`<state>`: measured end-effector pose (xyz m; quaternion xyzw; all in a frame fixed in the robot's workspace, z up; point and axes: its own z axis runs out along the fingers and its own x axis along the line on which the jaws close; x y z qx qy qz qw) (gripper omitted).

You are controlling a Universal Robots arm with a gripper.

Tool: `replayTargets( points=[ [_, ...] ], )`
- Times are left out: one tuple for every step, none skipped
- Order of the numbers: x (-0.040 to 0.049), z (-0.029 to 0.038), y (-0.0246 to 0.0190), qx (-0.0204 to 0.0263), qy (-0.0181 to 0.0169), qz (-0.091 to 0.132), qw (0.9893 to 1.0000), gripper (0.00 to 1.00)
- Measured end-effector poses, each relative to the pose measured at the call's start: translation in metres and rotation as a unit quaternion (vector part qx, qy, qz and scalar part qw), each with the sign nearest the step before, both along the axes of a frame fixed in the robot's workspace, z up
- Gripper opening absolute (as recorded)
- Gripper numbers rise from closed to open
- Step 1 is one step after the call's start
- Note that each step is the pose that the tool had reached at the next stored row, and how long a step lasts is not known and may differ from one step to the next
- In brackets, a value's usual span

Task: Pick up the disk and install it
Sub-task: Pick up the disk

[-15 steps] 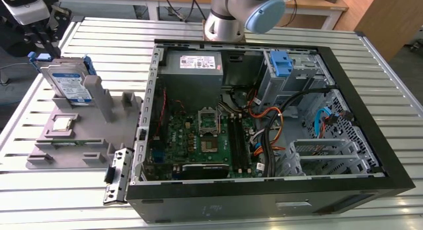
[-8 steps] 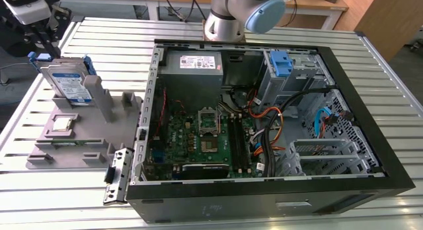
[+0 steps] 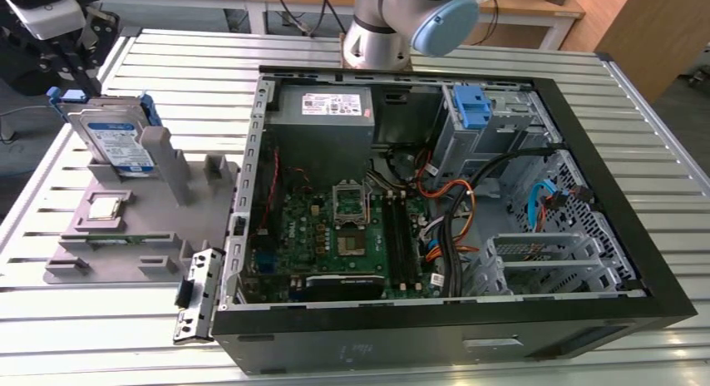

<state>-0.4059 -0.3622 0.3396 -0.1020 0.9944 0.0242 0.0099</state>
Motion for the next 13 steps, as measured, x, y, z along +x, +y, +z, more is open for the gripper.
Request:
replayTargets(
  points=[
    [0.0,0.0001,0.0,0.0,0.0,0.0,1.0,0.1],
    [0.0,0.0005,0.0,-0.0001,0.0001,0.0,1.0,0.1],
    [0.0,0.0006,0.0,0.0,0.0,0.0,1.0,0.1],
    [0.0,0.0006,0.0,0.0,0.0,0.0,1.0,0.1],
    [0.0,0.0006,0.0,0.0,0.0,0.0,1.0,0.1],
    [0.0,0.0006,0.0,0.0,0.0,0.0,1.0,0.1],
    [0.0,0.0006,0.0,0.0,0.0,0.0,1.0,0.1],
    [0.0,0.0006,0.0,0.0,0.0,0.0,1.0,0.1],
    [0.0,0.0006,0.0,0.0,0.0,0.0,1.0,0.1],
    [0.0,0.0006,0.0,0.0,0.0,0.0,1.0,0.1],
    [0.0,0.0008,0.0,0.0,0.0,0.0,1.0,0.1],
    [0.0,0.0012,0.0,-0.0001,0.0001,0.0,1.0,0.1],
    [0.0,0.0014,0.0,0.0,0.0,0.0,1.0,0.1]
  ],
)
